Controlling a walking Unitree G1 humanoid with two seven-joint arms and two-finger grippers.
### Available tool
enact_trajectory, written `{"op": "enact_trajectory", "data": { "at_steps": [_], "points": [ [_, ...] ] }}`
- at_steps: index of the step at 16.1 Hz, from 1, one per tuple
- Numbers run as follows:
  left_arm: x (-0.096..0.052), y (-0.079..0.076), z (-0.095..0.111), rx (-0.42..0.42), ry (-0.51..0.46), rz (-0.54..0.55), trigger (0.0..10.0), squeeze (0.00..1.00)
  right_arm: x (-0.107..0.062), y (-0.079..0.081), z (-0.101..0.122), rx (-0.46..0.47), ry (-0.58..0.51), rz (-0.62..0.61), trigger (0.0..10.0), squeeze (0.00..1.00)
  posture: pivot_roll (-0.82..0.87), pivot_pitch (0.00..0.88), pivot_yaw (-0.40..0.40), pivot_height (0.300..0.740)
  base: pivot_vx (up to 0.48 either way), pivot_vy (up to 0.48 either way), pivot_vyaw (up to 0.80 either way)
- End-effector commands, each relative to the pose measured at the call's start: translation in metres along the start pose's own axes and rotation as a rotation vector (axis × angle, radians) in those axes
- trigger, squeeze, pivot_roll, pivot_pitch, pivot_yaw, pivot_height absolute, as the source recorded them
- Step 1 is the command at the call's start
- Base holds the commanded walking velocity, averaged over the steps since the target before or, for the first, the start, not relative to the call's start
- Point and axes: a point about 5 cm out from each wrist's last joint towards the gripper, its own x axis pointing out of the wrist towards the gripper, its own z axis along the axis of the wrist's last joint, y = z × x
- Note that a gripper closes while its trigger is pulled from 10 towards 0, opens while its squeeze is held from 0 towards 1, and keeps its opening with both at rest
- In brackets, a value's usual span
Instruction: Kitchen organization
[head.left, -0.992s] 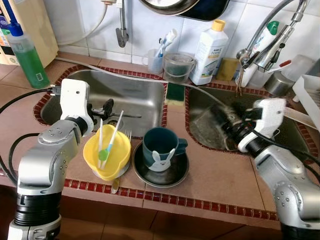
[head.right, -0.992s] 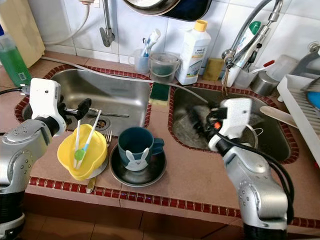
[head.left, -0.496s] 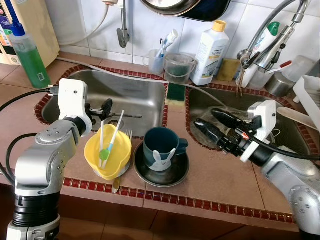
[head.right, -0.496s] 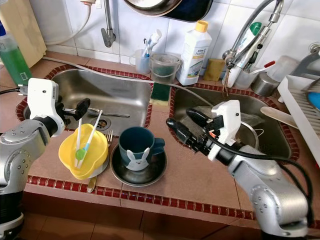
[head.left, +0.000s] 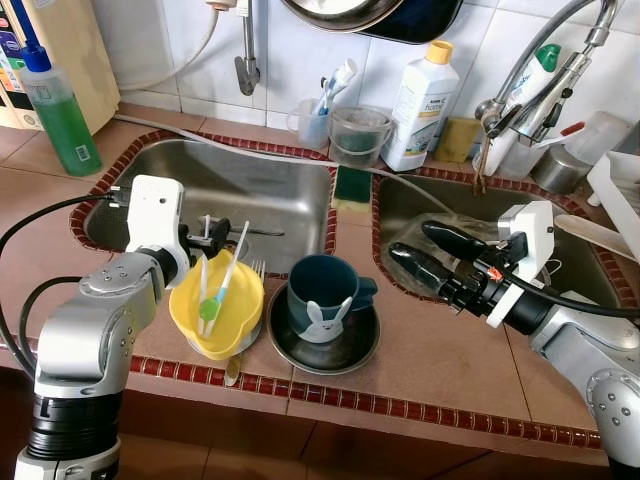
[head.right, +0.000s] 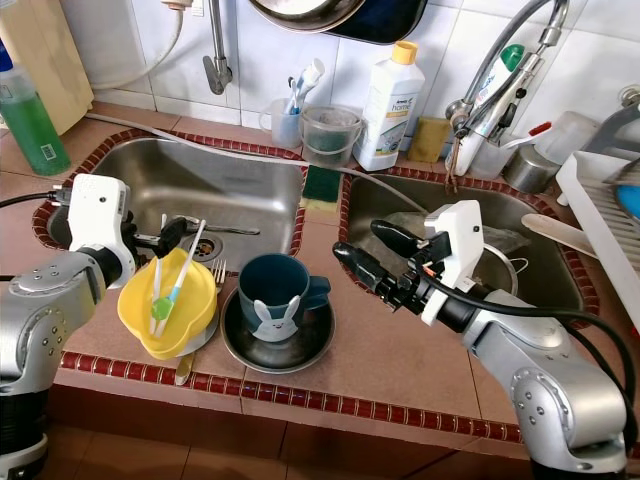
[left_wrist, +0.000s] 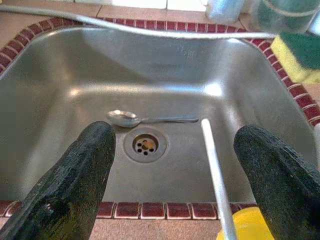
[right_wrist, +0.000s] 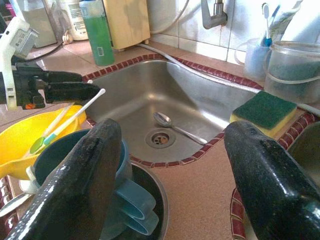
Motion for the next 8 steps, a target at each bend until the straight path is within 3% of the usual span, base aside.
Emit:
{"op": "enact_trajectory", "data": {
  "at_steps": [1,3,4,5,6,8],
  "points": [
    [0.0022,-0.0012,-0.0080,-0.008,0.049,0.005,10.0,0.00,-0.0021,-0.0009,0.0046,-0.010,-0.017,-0.003,10.0,0.00,-0.06,0.064,-0.081,0.732,0.000,0.000,0.00],
    [0.0021,-0.0014,-0.0117,-0.045,0.069,-0.008,9.7,0.00,-0.0024,-0.0015,0.0051,-0.012,-0.019,-0.009,10.0,0.00,-0.06,0.068,-0.082,0.732,0.000,0.000,0.00],
    [0.0020,-0.0013,-0.0123,-0.044,0.078,-0.010,6.0,0.00,-0.0025,-0.0015,0.0052,-0.013,-0.020,-0.009,10.0,0.00,-0.06,0.070,-0.082,0.732,0.000,0.000,0.00],
    [0.0018,-0.0012,-0.0125,-0.049,0.078,-0.011,4.3,0.00,-0.0026,-0.0017,0.0052,-0.013,-0.021,-0.011,10.0,0.00,-0.06,0.070,-0.083,0.732,0.000,0.000,0.00],
    [0.0009,-0.0006,-0.0108,-0.058,0.065,-0.008,0.0,0.00,-0.0028,-0.0016,0.0054,-0.013,-0.021,-0.011,10.0,0.00,-0.06,0.071,-0.085,0.732,0.000,0.000,0.00],
    [-0.0001,0.0002,-0.0074,-0.059,0.046,-0.004,0.0,0.00,-0.0029,-0.0018,0.0056,-0.012,-0.022,-0.009,10.0,0.00,-0.06,0.071,-0.088,0.732,0.000,0.000,0.00]
  ]
}}
